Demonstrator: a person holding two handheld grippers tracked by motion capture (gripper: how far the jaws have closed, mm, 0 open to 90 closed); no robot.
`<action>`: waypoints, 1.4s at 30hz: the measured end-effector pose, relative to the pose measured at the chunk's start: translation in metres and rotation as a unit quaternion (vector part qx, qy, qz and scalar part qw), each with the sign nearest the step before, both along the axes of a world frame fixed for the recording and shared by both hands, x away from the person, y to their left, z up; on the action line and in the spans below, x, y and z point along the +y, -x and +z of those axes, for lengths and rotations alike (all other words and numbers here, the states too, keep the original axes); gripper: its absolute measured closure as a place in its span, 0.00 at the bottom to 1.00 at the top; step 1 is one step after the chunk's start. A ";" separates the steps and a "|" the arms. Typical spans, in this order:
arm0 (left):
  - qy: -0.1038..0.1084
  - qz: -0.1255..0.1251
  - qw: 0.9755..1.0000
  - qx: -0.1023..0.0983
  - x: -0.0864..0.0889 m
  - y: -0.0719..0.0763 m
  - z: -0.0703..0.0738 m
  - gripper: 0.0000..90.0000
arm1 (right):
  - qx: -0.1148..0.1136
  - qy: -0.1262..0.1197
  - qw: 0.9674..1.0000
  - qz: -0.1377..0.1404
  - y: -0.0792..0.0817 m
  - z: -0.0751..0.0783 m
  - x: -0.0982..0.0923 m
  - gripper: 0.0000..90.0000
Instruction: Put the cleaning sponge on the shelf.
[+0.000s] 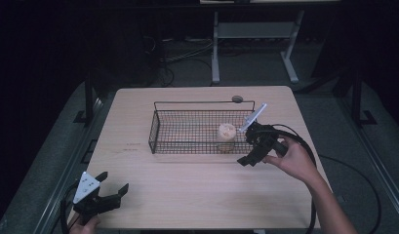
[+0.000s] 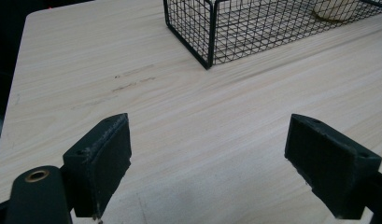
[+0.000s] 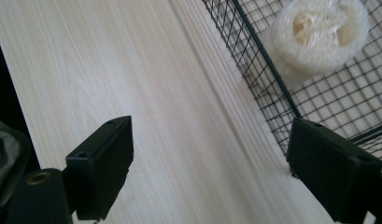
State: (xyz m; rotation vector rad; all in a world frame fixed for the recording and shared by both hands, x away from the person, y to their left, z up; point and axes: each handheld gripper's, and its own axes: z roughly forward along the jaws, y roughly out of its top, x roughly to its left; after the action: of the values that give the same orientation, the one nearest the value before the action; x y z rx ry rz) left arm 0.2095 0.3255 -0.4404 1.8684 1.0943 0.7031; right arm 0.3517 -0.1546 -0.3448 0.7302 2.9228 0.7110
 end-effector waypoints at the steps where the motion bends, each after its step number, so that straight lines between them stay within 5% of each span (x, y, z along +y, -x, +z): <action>1: 0.000 0.000 1.000 0.000 0.000 0.000 0.000 0.15 | 0.003 -0.001 1.000 -0.002 0.001 -0.002 -0.002 0.16; 23: 0.000 -0.001 1.000 -0.001 -0.001 0.000 0.001 0.15 | 0.022 -0.011 1.000 -0.019 0.029 -0.047 -0.031 0.16; 42: -0.003 -0.006 1.000 0.000 -0.002 0.000 0.000 0.15 | 0.027 -0.028 0.999 -0.032 0.054 -0.067 -0.047 0.16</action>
State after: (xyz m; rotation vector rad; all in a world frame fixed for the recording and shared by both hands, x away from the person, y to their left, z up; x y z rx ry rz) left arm 0.2095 0.3232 -0.4399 1.8791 1.0815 0.7001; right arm 0.2975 -0.2015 -0.4123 0.8573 2.9223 0.7814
